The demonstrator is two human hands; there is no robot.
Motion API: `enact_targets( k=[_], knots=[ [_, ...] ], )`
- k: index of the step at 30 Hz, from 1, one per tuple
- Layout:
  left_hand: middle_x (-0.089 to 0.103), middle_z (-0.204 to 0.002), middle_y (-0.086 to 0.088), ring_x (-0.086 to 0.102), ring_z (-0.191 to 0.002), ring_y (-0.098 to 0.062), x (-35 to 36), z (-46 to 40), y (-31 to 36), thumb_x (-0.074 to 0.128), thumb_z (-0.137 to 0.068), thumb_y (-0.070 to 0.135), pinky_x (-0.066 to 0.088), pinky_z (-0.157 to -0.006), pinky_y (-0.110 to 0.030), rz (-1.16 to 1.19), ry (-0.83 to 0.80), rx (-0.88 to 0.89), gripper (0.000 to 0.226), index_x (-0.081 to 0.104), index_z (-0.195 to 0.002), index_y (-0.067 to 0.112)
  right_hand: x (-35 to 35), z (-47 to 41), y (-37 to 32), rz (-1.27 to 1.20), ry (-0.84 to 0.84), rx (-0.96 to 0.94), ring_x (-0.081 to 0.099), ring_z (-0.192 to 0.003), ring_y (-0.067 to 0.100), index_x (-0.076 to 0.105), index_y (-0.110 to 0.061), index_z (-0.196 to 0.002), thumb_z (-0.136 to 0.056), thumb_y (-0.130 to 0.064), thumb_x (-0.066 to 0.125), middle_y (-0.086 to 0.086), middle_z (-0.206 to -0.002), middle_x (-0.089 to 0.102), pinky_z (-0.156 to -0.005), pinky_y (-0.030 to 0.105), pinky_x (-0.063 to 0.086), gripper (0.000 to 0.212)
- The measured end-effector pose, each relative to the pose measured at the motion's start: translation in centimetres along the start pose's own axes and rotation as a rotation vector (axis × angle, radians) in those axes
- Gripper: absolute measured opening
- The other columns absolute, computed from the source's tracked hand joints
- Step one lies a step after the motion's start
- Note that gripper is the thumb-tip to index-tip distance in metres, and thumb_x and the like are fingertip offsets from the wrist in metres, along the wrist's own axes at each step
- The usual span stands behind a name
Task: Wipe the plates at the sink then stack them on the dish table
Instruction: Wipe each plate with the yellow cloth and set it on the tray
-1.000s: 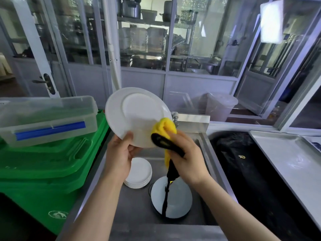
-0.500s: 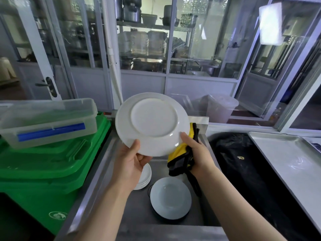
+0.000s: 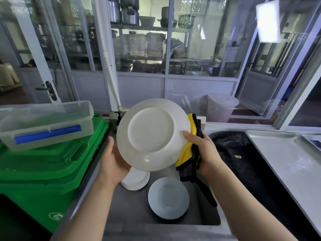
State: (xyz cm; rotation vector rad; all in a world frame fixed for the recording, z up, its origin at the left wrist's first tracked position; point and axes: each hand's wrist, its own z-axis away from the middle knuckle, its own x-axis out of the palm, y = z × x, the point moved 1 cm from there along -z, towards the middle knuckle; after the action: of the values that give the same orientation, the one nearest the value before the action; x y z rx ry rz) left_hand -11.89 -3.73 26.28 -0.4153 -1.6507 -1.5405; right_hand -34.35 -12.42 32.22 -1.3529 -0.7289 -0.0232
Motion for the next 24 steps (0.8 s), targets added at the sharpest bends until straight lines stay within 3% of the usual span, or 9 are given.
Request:
enact_targets(
  k=[3, 6, 9, 11, 13, 16, 18, 21, 24],
  knots=[
    [0.07, -0.117, -0.009, 0.065, -0.107, -0.028, 0.4, -0.7, 1.7, 0.044, -0.086, 0.051, 0.053, -0.09, -0.044, -0.15, -0.068, -0.027, 0.047, 0.073, -0.112, 0.025, -0.4, -0.1, -0.7, 0.035, -0.01, -0.002, 0.071, -0.084, 0.03, 0.07, -0.01, -0.102, -0.068, -0.016, 0.076, 0.015, -0.1, 0.073, -0.063, 0.037, 0.057, 0.034],
    [0.075, -0.1, -0.006, 0.072, -0.09, -0.023, 0.9, -0.7, 2.5, 0.049, -0.084, 0.042, 0.059, -0.068, -0.035, -0.253, -0.103, -0.033, 0.036, 0.078, -0.098, 0.027, -0.6, -0.6, -1.1, 0.122, 0.05, -0.064, 0.071, -0.081, 0.024, 0.069, -0.013, -0.101, -0.081, -0.012, 0.071, 0.01, -0.097, 0.073, -0.067, 0.037, 0.058, 0.021],
    [0.074, -0.106, -0.003, 0.071, -0.096, -0.019, 1.5, -0.7, 2.6, 0.051, -0.087, 0.038, 0.058, -0.069, -0.033, -0.24, -0.116, 0.065, 0.032, 0.076, -0.103, 0.028, -0.8, -1.1, -1.7, 0.447, 0.162, -0.287, 0.063, -0.077, 0.012, 0.067, -0.018, -0.098, -0.09, -0.009, 0.061, -0.005, -0.085, 0.069, -0.074, 0.023, 0.051, 0.014],
    [0.072, -0.111, -0.002, 0.069, -0.101, -0.017, 2.1, -0.7, 2.1, 0.052, -0.091, 0.032, 0.058, -0.07, -0.034, -0.215, -0.127, 0.145, 0.028, 0.074, -0.108, 0.027, -0.8, -1.2, -2.0, 0.818, 0.18, -0.504, 0.056, -0.082, 0.015, 0.065, -0.012, -0.096, -0.089, -0.003, 0.058, -0.001, -0.087, 0.06, -0.071, 0.014, 0.042, 0.013],
    [0.072, -0.111, 0.001, 0.069, -0.101, -0.015, 3.2, -0.7, 1.5, 0.056, -0.088, 0.033, 0.058, -0.066, -0.033, -0.213, -0.089, 0.228, 0.027, 0.073, -0.108, 0.029, -0.7, -1.3, -1.5, 1.086, 0.177, -0.632, 0.051, -0.094, 0.021, 0.064, -0.006, -0.109, -0.088, 0.0, 0.058, 0.007, -0.101, 0.054, -0.08, 0.017, 0.038, 0.023],
    [0.074, -0.106, 0.005, 0.07, -0.096, -0.011, 4.9, -0.5, 0.5, 0.059, -0.085, 0.036, 0.058, -0.061, -0.031, -0.229, -0.037, 0.336, 0.023, 0.075, -0.101, 0.034, -0.3, -1.1, -0.6, 1.177, 0.217, -0.672, 0.049, -0.108, 0.024, 0.057, -0.009, -0.129, -0.088, -0.003, 0.061, 0.009, -0.122, 0.051, -0.094, 0.031, 0.041, 0.042],
    [0.073, -0.107, 0.006, 0.069, -0.099, -0.012, 5.5, -0.3, -0.2, 0.06, -0.084, 0.039, 0.057, -0.064, -0.031, -0.221, 0.01, 0.378, 0.023, 0.074, -0.1, 0.035, -0.3, -0.9, -0.4, 1.206, 0.237, -0.717, 0.051, -0.108, 0.029, 0.057, -0.011, -0.13, -0.086, -0.003, 0.062, 0.009, -0.124, 0.051, -0.091, 0.035, 0.043, 0.045],
    [0.071, -0.115, 0.004, 0.067, -0.107, -0.014, 6.1, -0.2, -1.2, 0.061, -0.083, 0.041, 0.057, -0.074, -0.034, -0.163, 0.078, 0.404, 0.032, 0.068, -0.112, 0.03, -0.2, -0.5, 0.0, 1.265, 0.248, -0.761, 0.054, -0.101, 0.033, 0.058, -0.012, -0.128, -0.083, -0.002, 0.065, 0.009, -0.121, 0.053, -0.082, 0.031, 0.042, 0.047],
    [0.071, -0.115, 0.004, 0.067, -0.108, -0.017, 6.9, 0.0, -2.0, 0.064, -0.086, 0.038, 0.058, -0.075, -0.034, -0.133, 0.106, 0.429, 0.032, 0.063, -0.116, 0.027, 0.3, 0.1, 0.5, 1.303, 0.237, -0.791, 0.056, -0.096, 0.038, 0.062, -0.01, -0.123, -0.077, -0.002, 0.069, 0.013, -0.115, 0.055, -0.078, 0.034, 0.046, 0.047]
  ],
)
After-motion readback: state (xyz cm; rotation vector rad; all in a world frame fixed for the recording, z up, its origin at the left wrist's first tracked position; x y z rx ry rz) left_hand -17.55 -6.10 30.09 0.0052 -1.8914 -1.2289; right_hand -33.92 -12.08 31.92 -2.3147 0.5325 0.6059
